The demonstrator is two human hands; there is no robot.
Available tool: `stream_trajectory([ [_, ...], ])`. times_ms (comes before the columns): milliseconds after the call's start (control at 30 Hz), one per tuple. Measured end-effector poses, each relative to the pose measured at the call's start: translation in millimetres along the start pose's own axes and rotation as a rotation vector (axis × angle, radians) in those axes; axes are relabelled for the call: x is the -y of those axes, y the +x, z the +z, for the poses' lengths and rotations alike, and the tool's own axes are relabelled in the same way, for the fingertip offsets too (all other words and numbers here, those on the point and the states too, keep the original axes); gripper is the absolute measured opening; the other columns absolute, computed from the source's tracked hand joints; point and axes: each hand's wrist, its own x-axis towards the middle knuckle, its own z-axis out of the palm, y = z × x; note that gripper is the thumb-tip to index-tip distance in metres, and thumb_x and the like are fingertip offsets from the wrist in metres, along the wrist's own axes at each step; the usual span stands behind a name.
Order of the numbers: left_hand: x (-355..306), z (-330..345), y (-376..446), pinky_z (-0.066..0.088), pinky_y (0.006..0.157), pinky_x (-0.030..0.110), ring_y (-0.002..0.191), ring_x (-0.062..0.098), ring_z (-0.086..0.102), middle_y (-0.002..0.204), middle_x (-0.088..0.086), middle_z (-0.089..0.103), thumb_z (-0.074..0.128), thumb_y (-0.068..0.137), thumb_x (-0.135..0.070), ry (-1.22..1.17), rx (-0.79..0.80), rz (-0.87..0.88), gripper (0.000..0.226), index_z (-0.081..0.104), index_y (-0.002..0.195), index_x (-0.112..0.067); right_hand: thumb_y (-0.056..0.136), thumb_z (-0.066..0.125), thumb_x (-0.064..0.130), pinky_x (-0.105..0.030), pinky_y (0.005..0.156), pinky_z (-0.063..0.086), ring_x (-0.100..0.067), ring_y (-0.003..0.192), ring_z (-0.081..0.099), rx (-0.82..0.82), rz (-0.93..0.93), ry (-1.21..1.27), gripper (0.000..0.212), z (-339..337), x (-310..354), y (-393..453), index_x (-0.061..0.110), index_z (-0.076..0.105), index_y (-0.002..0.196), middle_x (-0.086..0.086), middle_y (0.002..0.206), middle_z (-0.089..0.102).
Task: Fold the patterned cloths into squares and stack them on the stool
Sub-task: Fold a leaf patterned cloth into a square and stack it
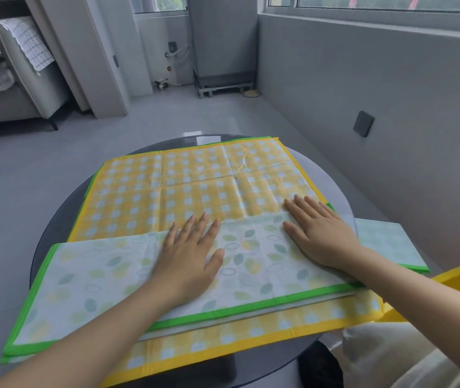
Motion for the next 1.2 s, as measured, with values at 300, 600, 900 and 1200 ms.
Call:
stream_trajectory([
  [300,-2,-3,0,-0.015,0.117,0.038,0.142,0.007,-0.023,0.156,-0.009,-0.021,0.011,0.1,-0.046,-0.019,0.022,-0.007,0.057,-0.012,0.15,-0.031,0.1,0.019,0.039,-0.027,0.118,-0.005,-0.01,0.145,-0.007,-0.006,-0.091,0.16,0.056,-1,55,2,0.022,0.002,0.151,0.003,0.158,-0.005],
  [600,15,-7,-7,-0.012,0.118,0.031,0.144,0.003,-0.015,0.159,-0.007,-0.012,0.014,0.102,-0.037,-0.051,-0.008,-0.009,0.055,-0.004,0.152,-0.021,0.091,0.003,0.058,-0.018,0.114,-0.005,-0.003,0.144,0.0,0.017,-0.362,0.139,0.069,24,115,6,0.025,0.008,0.15,0.008,0.158,0.006],
  [900,106,-13,-60,-0.014,0.117,0.034,0.143,0.002,-0.017,0.157,-0.011,-0.016,0.002,0.093,-0.053,0.019,-0.019,-0.279,0.065,-0.007,0.152,-0.025,0.064,-0.028,0.073,-0.021,0.112,-0.012,0.005,0.134,-0.02,0.061,-0.362,-0.026,0.096,23,116,7,0.031,-0.009,0.148,0.013,0.155,-0.011],
  [1200,128,-22,-71,-0.017,0.116,0.037,0.142,0.003,-0.02,0.156,-0.011,-0.019,0.015,0.099,-0.051,-0.055,0.08,-0.339,0.062,-0.009,0.151,-0.028,0.069,-0.021,0.075,-0.022,0.113,-0.012,0.003,0.135,-0.018,0.084,-0.35,-0.027,0.093,20,121,5,0.03,-0.007,0.149,0.013,0.155,-0.011],
])
